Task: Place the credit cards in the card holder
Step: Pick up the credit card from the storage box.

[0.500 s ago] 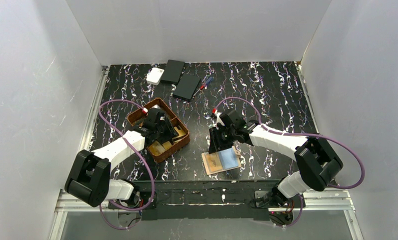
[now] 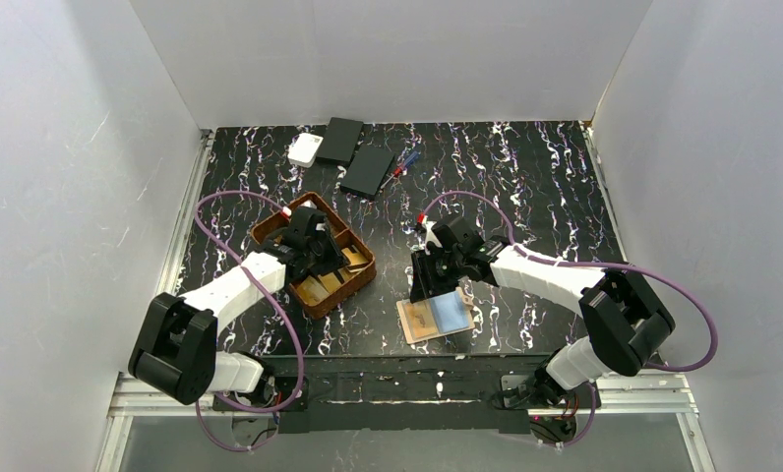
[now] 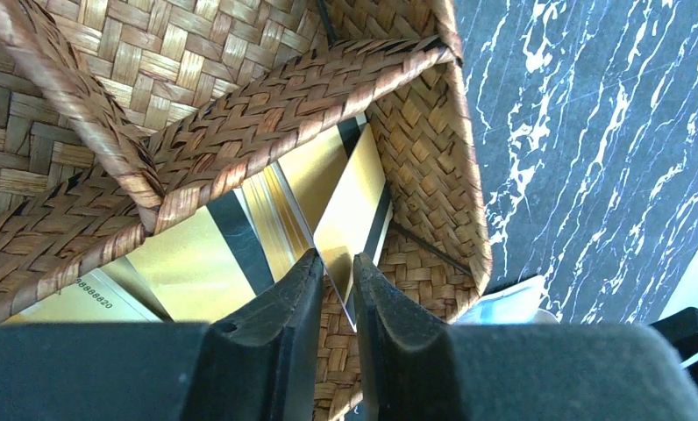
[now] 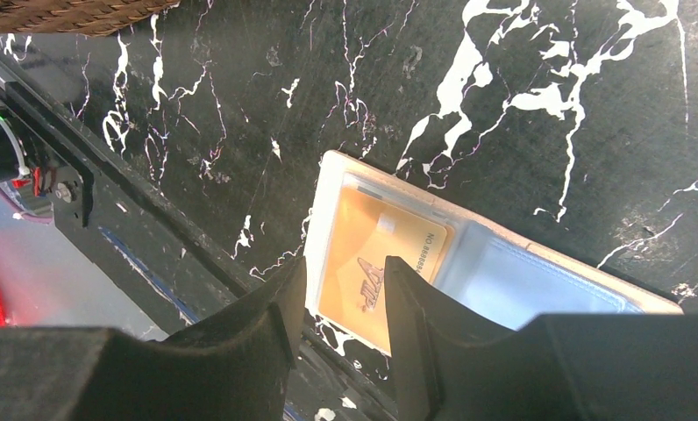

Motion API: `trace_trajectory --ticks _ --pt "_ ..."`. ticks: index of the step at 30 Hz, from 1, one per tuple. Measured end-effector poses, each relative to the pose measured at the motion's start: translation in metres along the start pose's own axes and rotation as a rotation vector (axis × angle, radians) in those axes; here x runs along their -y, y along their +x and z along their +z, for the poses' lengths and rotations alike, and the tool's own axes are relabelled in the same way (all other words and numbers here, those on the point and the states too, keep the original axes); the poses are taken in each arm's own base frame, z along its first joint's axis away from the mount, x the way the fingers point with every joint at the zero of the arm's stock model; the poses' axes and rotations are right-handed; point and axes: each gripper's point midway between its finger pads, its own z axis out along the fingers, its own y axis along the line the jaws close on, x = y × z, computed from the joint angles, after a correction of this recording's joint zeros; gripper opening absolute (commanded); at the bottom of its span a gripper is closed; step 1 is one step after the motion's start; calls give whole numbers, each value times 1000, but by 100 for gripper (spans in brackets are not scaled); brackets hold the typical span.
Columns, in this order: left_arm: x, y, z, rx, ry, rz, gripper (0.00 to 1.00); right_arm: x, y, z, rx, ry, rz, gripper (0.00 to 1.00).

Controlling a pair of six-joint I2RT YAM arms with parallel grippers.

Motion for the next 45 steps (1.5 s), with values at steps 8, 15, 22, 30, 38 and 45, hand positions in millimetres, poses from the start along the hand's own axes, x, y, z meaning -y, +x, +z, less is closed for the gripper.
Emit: trace_trajectory --ticks 8,15,22,30,38,45 --pt "1 -3 -3 -9 -12 -27 0 -6 -5 -7 30 -16 -8 47" --pt "13 -16 -13 -21 -21 -37 0 -13 -11 -20 89 -40 -28 47" --pt "22 -26 -60 2 -3 -49 0 -15 -15 -29 129 -40 -49 47" --pt "64 -49 -166 152 251 169 0 -6 -13 -35 128 6 -134 54" --pt "110 17 -181 -215 633 497 0 -49 -11 -66 162 -215 -339 85" --pt "95 80 -181 -497 785 593 0 -113 -6 -105 205 -569 -467 90"
